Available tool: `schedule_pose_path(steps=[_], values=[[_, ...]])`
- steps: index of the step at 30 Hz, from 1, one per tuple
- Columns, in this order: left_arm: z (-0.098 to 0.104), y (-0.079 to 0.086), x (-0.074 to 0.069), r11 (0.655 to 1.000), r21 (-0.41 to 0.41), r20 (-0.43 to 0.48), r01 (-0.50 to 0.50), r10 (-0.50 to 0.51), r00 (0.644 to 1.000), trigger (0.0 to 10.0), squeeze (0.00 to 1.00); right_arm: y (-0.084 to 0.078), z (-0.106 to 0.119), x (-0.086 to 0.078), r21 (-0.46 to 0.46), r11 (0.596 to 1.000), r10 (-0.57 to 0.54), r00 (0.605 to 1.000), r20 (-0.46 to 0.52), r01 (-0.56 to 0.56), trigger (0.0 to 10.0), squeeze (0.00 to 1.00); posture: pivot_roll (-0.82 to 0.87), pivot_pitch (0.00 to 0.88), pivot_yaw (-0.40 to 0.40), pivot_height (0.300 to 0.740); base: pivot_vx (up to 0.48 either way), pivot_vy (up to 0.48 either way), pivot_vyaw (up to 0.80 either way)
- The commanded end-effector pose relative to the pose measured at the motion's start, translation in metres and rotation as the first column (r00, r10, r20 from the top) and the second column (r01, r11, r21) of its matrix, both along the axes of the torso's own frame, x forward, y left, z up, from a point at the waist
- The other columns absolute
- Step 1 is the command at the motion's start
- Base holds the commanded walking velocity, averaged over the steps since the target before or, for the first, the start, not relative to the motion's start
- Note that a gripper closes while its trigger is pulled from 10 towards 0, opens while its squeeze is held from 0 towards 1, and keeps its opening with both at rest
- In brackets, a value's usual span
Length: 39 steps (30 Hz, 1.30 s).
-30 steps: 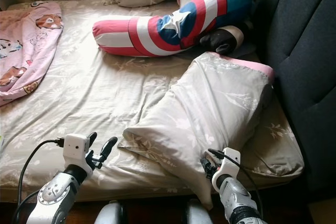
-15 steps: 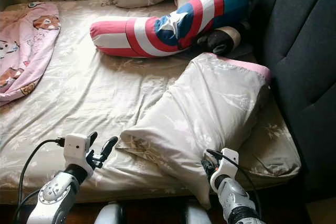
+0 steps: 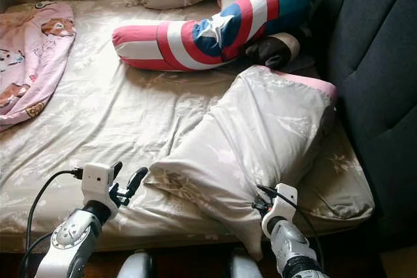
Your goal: Clean up the room
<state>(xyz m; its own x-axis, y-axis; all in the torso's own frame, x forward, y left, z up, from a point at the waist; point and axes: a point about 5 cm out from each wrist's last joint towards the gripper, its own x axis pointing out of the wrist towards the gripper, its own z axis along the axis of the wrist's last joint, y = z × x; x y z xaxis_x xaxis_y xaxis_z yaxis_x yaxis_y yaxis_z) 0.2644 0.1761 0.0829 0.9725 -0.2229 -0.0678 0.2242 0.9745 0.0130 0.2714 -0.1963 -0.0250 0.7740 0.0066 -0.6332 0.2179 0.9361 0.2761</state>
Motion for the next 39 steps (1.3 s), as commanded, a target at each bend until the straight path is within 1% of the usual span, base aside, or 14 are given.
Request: schedule_pose_path(steps=[1, 8, 9, 14, 15, 21, 26, 27, 28, 29, 34, 35, 38, 39], values=[[-0.005, 0.002, 0.0, 1.0, 0.005, -0.014, -0.009, 0.009, 1.0, 10.0, 0.0, -0.028, -0.006, -0.014, -0.124, 0.99, -0.078, 0.995, -0.062, 0.069, 0.0, 0.0, 0.04, 0.14, 0.026, 0.652, 0.0, 0.0, 0.0], [-0.006, 0.002, 0.002, 1.0, 0.002, -0.013, -0.012, 0.012, 1.0, 10.0, 0.0, -0.103, 0.033, -0.007, -0.306, 0.909, -0.27, 0.959, 0.089, 0.284, 0.0, 0.0, 0.01, 0.131, 0.024, 0.652, 0.0, 0.0, 0.0], [-0.007, 0.002, 0.002, 1.0, 0.002, -0.013, -0.012, 0.012, 1.0, 10.0, 0.0, -0.131, 0.053, -0.008, -0.357, 0.863, -0.324, 0.934, 0.152, 0.358, 0.0, 0.0, 0.0, 0.128, 0.025, 0.652, 0.0, 0.0, 0.0], [-0.007, 0.003, 0.003, 1.0, 0.003, -0.011, -0.014, 0.014, 1.0, 10.0, 0.0, -0.168, 0.079, -0.014, -0.43, 0.78, -0.397, 0.891, 0.221, 0.454, 0.0, 0.0, 0.0, 0.125, 0.026, 0.652, 0.0, 0.0, 0.0], [-0.007, 0.005, 0.004, 1.0, 0.004, -0.01, -0.016, 0.016, 1.0, 10.0, 0.0, -0.191, 0.095, -0.022, -0.465, 0.72, -0.447, 0.857, 0.257, 0.515, 0.0, 0.0, -0.01, 0.123, 0.03, 0.652, 0.0, 0.0, 0.0], [-0.007, 0.007, 0.004, 1.0, 0.01, -0.012, -0.018, 0.018, 1.0, 10.0, 0.0, -0.233, 0.118, -0.047, -0.526, 0.597, -0.552, 0.786, 0.279, 0.606, 0.0, 0.0, -0.02, 0.124, 0.037, 0.652, 0.0, 0.0, 0.0], [-0.009, 0.008, 0.005, 1.0, 0.013, -0.013, -0.014, 0.014, 1.0, 10.0, 0.0, -0.243, 0.121, -0.058, -0.548, 0.573, -0.572, 0.776, 0.264, 0.609, 0.0, 0.0, -0.02, 0.125, 0.041, 0.652, 0.0, 0.0, 0.0], [-0.01, 0.008, 0.005, 1.0, 0.014, -0.015, -0.013, 0.013, 1.0, 10.0, 0.0, -0.24, 0.118, -0.056, -0.55, 0.59, -0.562, 0.789, 0.247, 0.592, 3.7, 0.0, -0.02, 0.125, 0.043, 0.652, 0.0, 0.0, 0.0], [-0.01, 0.008, 0.005, 1.0, 0.015, -0.016, -0.012, 0.013, 1.0, 10.0, 0.0, -0.238, 0.116, -0.054, -0.551, 0.602, -0.554, 0.799, 0.234, 0.578, 3.7, 0.0, -0.02, 0.125, 0.043, 0.652, 0.0, 0.0, 0.0], [-0.011, 0.008, 0.004, 1.0, 0.016, -0.018, -0.012, 0.012, 1.0, 10.0, 0.0, -0.232, 0.112, -0.05, -0.545, 0.626, -0.535, 0.816, 0.22, 0.557, 10.0, 0.0, -0.02, 0.125, 0.044, 0.652, 0.0, 0.0, 0.0], [-0.011, 0.007, 0.005, 1.0, 0.02, -0.02, -0.012, 0.012, 1.0, 10.0, 0.0, -0.216, 0.101, -0.04, -0.494, 0.678, -0.508, 0.833, 0.22, 0.544, 10.0, 0.0, -0.01, 0.123, 0.044, 0.652, 0.0, 0.0, 0.0], [-0.01, 0.007, 0.005, 1.0, 0.019, -0.017, -0.014, 0.015, 1.0, 10.0, 0.0, -0.214, 0.102, -0.038, -0.491, 0.68, -0.501, 0.834, 0.231, 0.544, 10.0, 0.57, 0.0, 0.12, 0.042, 0.652, 0.0, 0.0, 0.0], [-0.01, 0.008, 0.005, 1.0, 0.018, -0.015, -0.016, 0.016, 1.0, 10.0, 0.0, -0.211, 0.107, -0.032, -0.475, 0.684, -0.475, 0.832, 0.286, 0.554, 10.0, 1.0, 0.0, 0.121, 0.041, 0.652, 0.0, 0.0, 0.0], [-0.01, 0.008, 0.005, 1.0, 0.015, -0.015, -0.018, 0.018, 1.0, 10.0, 0.0, -0.208, 0.113, -0.026, -0.478, 0.694, -0.427, 0.842, 0.33, 0.539, 10.0, 1.0, 0.0, 0.121, 0.04, 0.652, 0.0, 0.0, 0.0]])
